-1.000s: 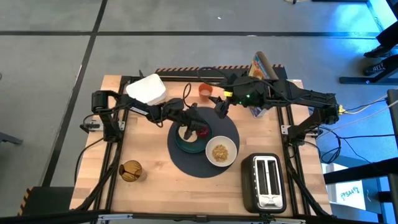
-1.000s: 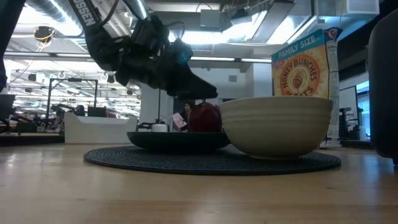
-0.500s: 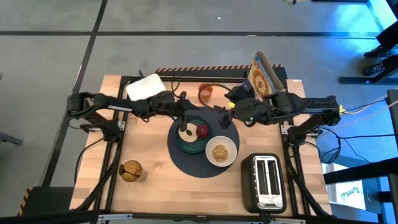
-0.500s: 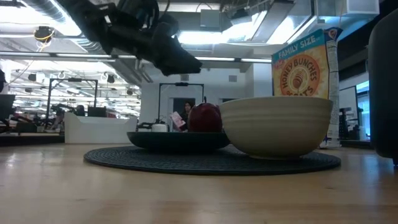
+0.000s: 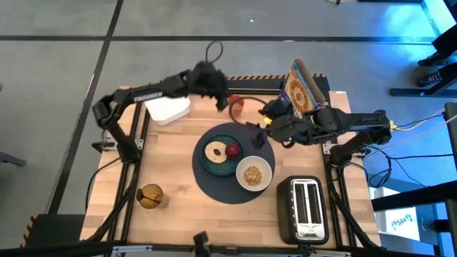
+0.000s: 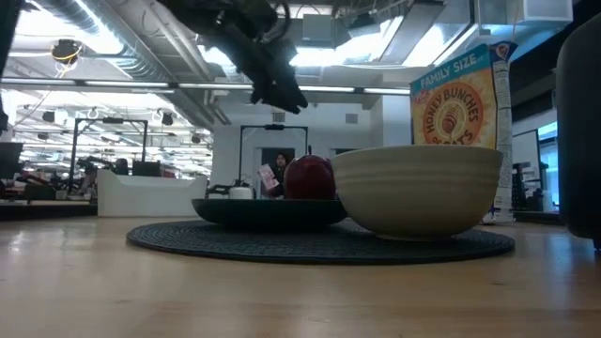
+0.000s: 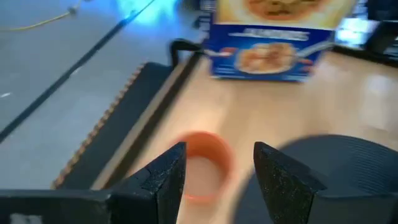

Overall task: Arrange a breakfast setting
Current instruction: Put the orange cup to the top of the green plate on the black table mat

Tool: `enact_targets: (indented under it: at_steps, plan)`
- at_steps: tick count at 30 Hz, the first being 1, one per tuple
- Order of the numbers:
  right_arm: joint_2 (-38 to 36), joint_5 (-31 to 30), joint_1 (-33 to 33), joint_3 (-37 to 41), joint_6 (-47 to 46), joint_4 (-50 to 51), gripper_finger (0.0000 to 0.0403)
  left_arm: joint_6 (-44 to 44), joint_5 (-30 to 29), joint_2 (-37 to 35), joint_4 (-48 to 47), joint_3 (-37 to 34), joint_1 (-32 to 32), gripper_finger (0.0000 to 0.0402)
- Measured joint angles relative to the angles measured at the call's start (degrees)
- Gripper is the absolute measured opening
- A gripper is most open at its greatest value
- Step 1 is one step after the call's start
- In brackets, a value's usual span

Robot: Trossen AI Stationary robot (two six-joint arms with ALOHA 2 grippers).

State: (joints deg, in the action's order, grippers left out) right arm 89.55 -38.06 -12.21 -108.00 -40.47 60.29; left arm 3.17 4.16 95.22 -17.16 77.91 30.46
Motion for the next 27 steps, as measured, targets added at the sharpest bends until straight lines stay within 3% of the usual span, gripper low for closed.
enact_targets:
  at_steps: [3, 9, 14, 27]
  plan:
    - [-0.4, 0.0, 1.5, 0.0, 0.4, 0.1, 0.0293, 2.3, 1.8, 5.3, -3.2, 6.2, 2.4, 0.0182]
    - [-1.6, 0.1, 3.0, 0.0, 0.6, 2.8, 0.0293, 4.1, 2.6, 13.5, -3.2, 11.9, 3.1, 0.0182]
    - [-2.4, -0.8, 3.0, 0.0, 0.7, 5.6, 0.0293, 6.9, -0.1, 18.7, -4.2, 13.5, 4.1, 0.0172]
    - [-4.4, -2.3, 7.2, 0.0, 2.0, 10.9, 0.0293, 14.0, 1.4, 22.8, -6.5, 14.1, 4.1, 0.0125]
